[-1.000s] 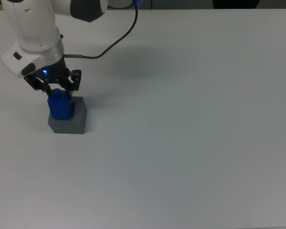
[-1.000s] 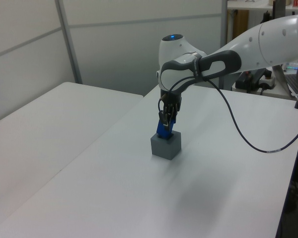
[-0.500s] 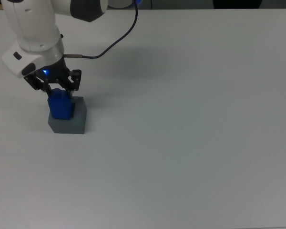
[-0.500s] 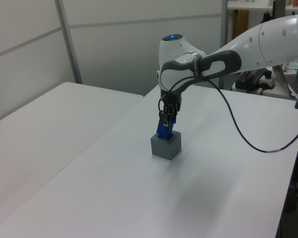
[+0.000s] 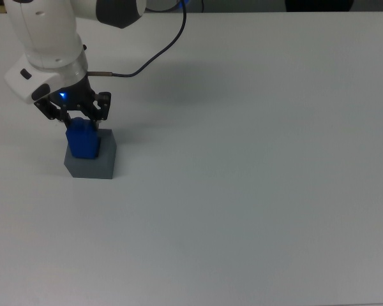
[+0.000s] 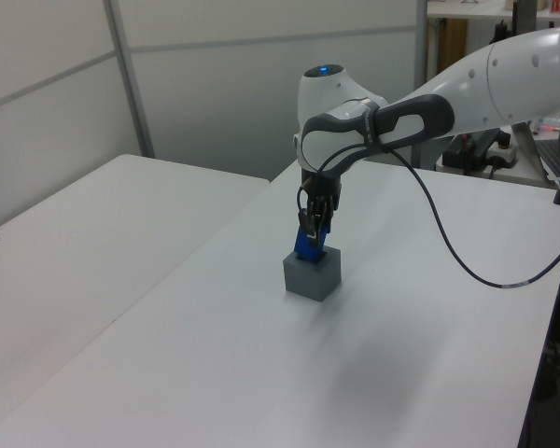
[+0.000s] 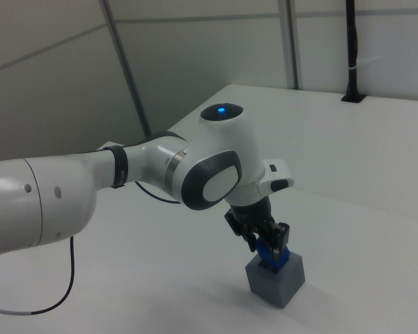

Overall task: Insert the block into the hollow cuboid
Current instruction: 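Lower the blue block into the grey cube's square opening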

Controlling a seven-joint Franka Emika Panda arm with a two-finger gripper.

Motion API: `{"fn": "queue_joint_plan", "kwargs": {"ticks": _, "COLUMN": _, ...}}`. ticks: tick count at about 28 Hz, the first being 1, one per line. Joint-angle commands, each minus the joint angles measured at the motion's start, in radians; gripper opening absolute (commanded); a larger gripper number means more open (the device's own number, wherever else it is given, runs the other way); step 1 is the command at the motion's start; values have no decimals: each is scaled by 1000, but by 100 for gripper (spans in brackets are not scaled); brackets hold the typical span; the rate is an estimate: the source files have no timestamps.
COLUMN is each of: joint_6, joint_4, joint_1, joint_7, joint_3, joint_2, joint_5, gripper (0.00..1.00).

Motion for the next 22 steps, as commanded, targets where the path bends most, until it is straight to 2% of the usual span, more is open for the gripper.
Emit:
{"fn": "queue_joint_plan", "kwargs": {"ticks": 1, "joint_6": -25, "joint_4": -22, "joint_1": 3, "joint_7": -8, "joint_3": 1, "joint_2": -32, "joint_5": 7, "gripper": 0}}
{"fn": "queue_joint_plan", "kwargs": {"ticks": 17, "joint_6": -111, "joint_4": -24, "joint_1": 3, "joint_7": -47, "joint_3": 1, "joint_2": -32, "joint_5": 5, "gripper": 0}}
{"fn": "queue_joint_plan", "kwargs": {"ticks": 18, "joint_6": -109, "joint_4": -24, "joint_1": 2, "joint_7": -47, "joint_3": 1, "joint_2": -30, "joint_5": 5, "gripper": 4}}
{"fn": "queue_joint_plan", "kwargs": {"ticks": 19, "joint_6": -109, "joint_4": -24, "joint_1": 2, "joint_7": -47, "joint_3": 1, "joint_2": -29, "joint_5": 5, "gripper": 13}}
{"fn": "queue_joint_plan", "kwargs": {"ticks": 20, "joint_6": -108, "joint_4": -24, "joint_1": 2, "joint_7": -47, "joint_3": 1, "joint_2": -27, "joint_5": 5, "gripper": 31}}
{"fn": "queue_joint_plan", "kwargs": {"ticks": 21, "joint_6": -105, "joint_4": -22, "joint_1": 3, "joint_7": -44, "joint_3": 1, "joint_2": -26, "joint_5": 4, "gripper": 61}}
{"fn": "queue_joint_plan", "kwargs": {"ticks": 22, "joint_6": -103, "joint_4": -22, "joint_1": 3, "joint_7": -39, "joint_3": 1, "joint_2": -24, "joint_5": 2, "gripper": 83}}
